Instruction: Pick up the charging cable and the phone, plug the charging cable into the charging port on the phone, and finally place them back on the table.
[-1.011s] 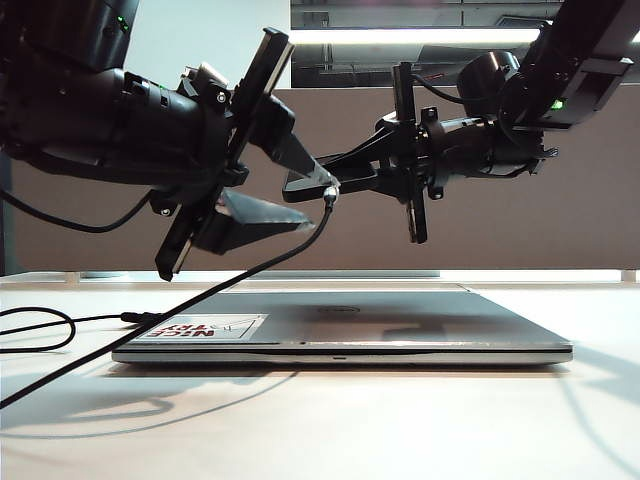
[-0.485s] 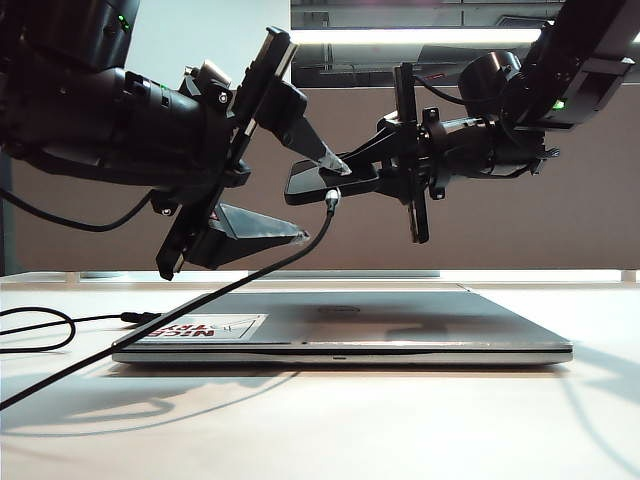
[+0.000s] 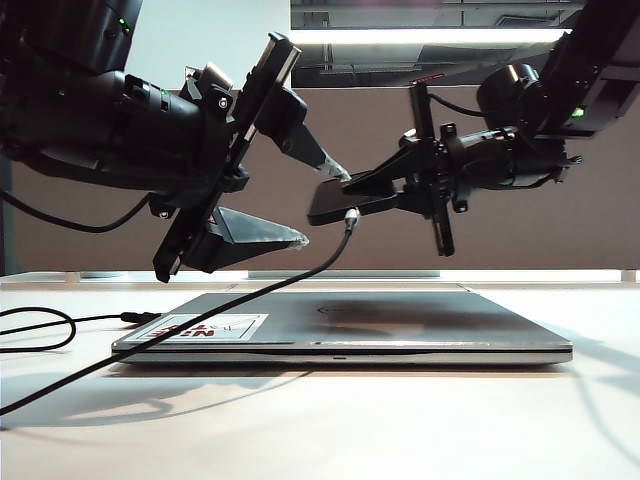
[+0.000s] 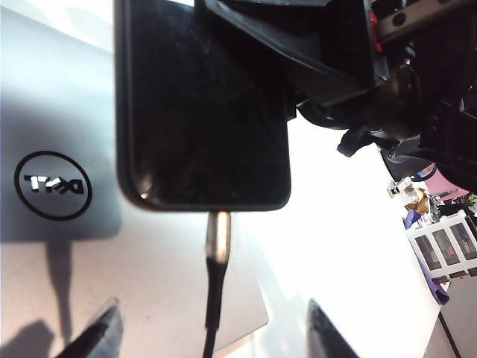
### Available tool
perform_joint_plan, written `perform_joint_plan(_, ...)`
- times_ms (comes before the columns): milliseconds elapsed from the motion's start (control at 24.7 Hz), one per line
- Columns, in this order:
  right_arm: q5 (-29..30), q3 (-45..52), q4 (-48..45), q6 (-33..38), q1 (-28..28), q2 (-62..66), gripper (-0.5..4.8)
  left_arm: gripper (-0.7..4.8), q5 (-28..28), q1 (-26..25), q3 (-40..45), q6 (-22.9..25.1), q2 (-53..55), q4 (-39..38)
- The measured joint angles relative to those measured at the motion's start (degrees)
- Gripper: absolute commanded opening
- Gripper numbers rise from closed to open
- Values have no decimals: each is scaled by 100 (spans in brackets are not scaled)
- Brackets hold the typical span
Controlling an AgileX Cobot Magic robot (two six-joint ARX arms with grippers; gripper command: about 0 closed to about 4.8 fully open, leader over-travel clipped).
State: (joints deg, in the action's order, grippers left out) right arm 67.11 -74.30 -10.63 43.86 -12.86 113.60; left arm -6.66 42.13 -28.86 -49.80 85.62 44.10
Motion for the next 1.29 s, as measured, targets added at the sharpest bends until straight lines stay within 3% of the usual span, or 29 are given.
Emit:
perform_joint_plan(40,-4,0,17,0,35,0,-6,268,0,0,0,2,0,-2)
perform_joint_plan(121,-4,0,214,-17,136,0,-6,37,0,-9,0,122,-9,-11)
perform_joint_plan(162,-2,0,286,-17,177,0,-6,-16,2,-9,0,221,-26,-22)
perform_joint_plan(323,107,0,319,-17,328,0,-6,-6,-4,-79,-2,688,-236,-68)
perform_joint_plan(525,212,-2,876,-192,514,-17,-6,-6,-2,-533,0,782,-450,-487)
perform_joint_plan(647,179,0,1714,-734,721,-197,-6,-6,11,-721,0,1027,-566,-518)
perform_joint_plan(970,-149,-2,3834,-2321,1104,-533,-6,-6,13,-719,-2,1134,-577,-527)
perform_joint_plan(1091,-463,-2,4732,-3051,1220,-533,-6,-6,13,-717,-2,1141,-577,-527)
perform_joint_plan(1293,-1198,-2,5292,-3628,1342,-533,-6,-6,13,-717,-2,1141,-577,-527)
